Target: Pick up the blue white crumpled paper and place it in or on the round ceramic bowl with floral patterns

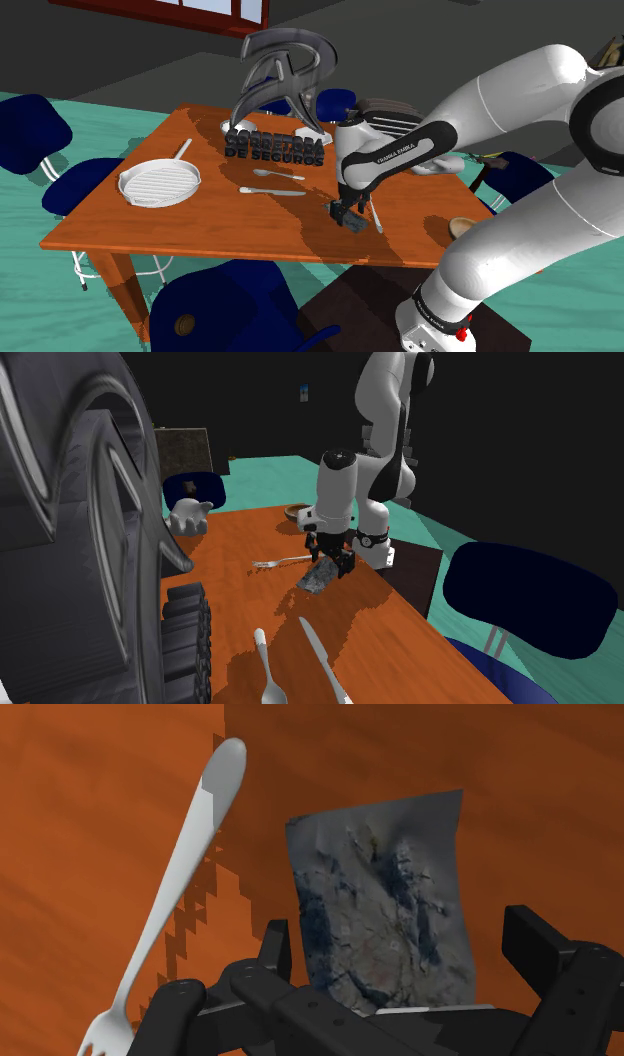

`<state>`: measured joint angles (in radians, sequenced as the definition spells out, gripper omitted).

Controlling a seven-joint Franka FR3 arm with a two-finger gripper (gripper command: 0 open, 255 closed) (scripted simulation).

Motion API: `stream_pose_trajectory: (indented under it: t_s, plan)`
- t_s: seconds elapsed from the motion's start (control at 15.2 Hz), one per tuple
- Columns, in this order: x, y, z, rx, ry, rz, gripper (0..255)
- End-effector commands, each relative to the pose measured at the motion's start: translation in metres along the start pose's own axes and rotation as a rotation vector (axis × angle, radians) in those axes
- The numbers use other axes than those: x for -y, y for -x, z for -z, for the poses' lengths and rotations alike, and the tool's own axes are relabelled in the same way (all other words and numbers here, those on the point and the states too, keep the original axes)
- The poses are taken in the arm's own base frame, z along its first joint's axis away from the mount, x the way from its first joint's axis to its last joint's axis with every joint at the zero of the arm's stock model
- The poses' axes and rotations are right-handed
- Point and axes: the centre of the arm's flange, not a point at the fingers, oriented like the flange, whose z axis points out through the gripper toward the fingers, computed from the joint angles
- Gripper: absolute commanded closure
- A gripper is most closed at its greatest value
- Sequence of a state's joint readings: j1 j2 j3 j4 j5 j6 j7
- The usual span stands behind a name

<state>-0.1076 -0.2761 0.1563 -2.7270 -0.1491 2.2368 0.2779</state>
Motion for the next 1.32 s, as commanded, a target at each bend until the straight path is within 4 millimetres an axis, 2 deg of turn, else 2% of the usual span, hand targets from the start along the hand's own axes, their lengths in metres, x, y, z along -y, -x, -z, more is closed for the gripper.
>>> stream_pose_trajectory:
  t_s: [0.0, 0.2, 0.26, 0.86, 1.25]
  plan:
    - [0.0, 0.0, 0.0, 0.0, 0.0, 0.0, 0]
    - [0.0, 0.0, 0.0, 0.0, 0.0, 0.0, 0]
    - [0.0, 0.0, 0.0, 0.0, 0.0, 0.0, 255]
    - [0.0, 0.0, 0.0, 0.0, 0.0, 0.0, 255]
    - [-0.006, 0.005, 0.03, 0.0, 0.0, 0.0, 255]
